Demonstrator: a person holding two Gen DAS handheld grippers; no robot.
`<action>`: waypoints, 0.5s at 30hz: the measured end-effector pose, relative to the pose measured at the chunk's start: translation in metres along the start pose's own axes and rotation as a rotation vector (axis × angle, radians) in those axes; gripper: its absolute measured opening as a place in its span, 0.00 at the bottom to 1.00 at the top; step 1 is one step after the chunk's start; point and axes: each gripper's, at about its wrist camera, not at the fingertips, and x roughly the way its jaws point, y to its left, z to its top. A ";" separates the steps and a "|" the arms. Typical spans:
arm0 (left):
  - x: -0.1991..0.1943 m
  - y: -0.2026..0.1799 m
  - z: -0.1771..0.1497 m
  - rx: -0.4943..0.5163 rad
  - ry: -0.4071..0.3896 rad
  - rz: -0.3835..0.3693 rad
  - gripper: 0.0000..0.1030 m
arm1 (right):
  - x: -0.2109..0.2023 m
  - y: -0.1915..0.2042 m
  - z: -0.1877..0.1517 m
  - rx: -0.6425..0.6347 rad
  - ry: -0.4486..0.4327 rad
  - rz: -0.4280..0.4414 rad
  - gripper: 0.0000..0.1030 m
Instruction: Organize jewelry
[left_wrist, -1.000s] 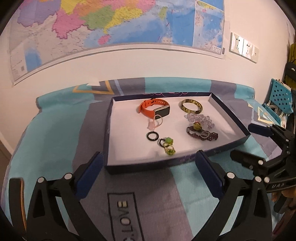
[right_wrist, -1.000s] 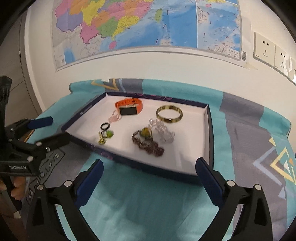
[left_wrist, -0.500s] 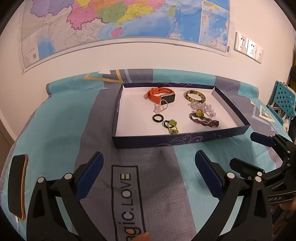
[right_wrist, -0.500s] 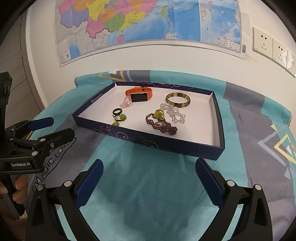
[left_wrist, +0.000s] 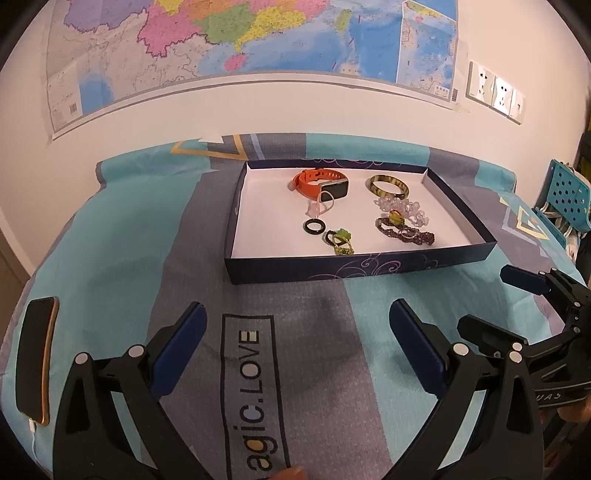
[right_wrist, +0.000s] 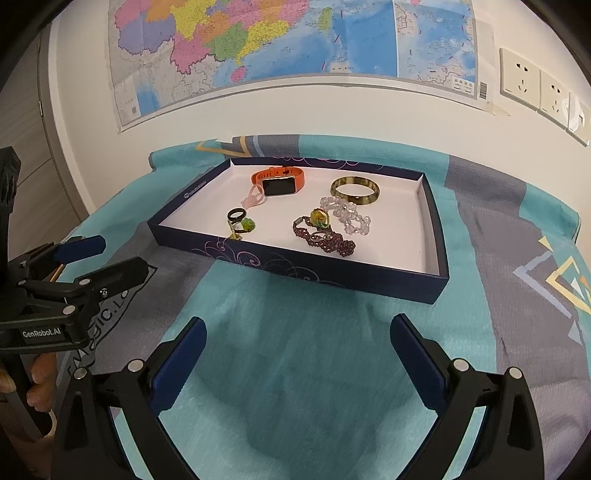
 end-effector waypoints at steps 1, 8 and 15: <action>0.000 0.000 -0.001 0.000 0.001 -0.002 0.95 | 0.000 0.000 0.000 0.001 0.001 -0.001 0.94; -0.001 -0.001 -0.002 0.000 0.002 -0.005 0.95 | -0.002 0.001 -0.002 0.002 0.002 0.004 0.94; -0.001 0.000 -0.004 -0.006 0.005 -0.009 0.95 | -0.002 0.002 -0.003 0.004 0.005 0.008 0.94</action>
